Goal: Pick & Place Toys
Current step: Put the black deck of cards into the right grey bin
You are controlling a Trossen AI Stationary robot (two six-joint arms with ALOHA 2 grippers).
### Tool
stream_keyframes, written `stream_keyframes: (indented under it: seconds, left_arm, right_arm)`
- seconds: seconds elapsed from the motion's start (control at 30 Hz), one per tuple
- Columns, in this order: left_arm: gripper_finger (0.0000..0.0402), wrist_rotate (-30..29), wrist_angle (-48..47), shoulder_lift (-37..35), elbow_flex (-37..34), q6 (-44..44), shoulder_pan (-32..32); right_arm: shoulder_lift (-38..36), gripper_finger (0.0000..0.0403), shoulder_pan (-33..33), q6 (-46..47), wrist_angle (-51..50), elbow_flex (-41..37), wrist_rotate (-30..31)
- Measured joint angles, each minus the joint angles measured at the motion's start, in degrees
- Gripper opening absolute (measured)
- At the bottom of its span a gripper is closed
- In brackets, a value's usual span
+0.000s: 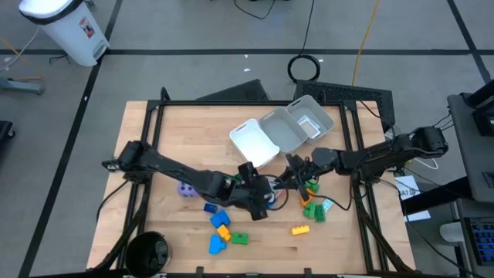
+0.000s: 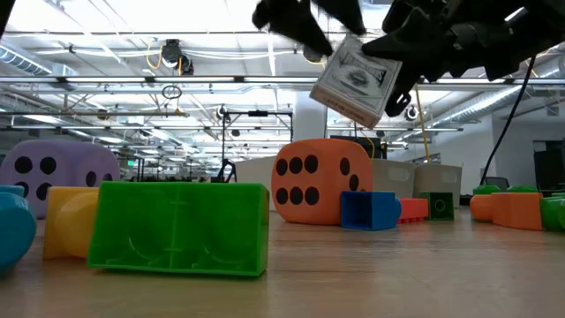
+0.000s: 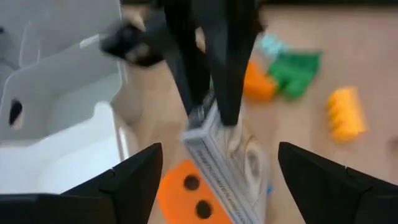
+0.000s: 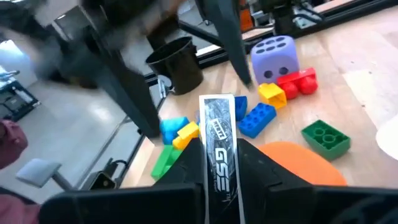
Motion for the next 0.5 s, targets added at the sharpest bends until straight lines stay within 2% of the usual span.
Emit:
stream_keyframes:
  seconds: [0.07,0.17,0.3,0.4,0.5]
  left_arm:
    - [0.0315,-1.9,0.4,-1.9,-0.2,0.6,-1.0]
    - [0.0312,-10.2,2.8,-4.9,-3.1,3.0,-3.3]
    - [0.0315,-17.7,11.9,-10.8,-13.6,3.2,-5.5]
    - [0.0319,-17.7,24.5,-15.9,-25.4,3.2,-5.6]
    - [0.0323,-8.8,38.7,-20.5,-36.8,4.9,-4.2]
  right_arm:
    - [-0.8,0.0026,0.0,-1.1,-1.5,0.0,-0.1]
    - [-3.5,0.0026,-0.3,-2.4,-5.0,0.0,0.4]
    - [-8.8,0.0026,-0.4,-4.5,-11.7,0.1,5.7]
    - [-13.0,0.0026,-0.5,-8.3,-16.8,0.1,13.5]
    - [-16.4,0.0026,-1.2,-14.7,-19.6,0.1,24.1]
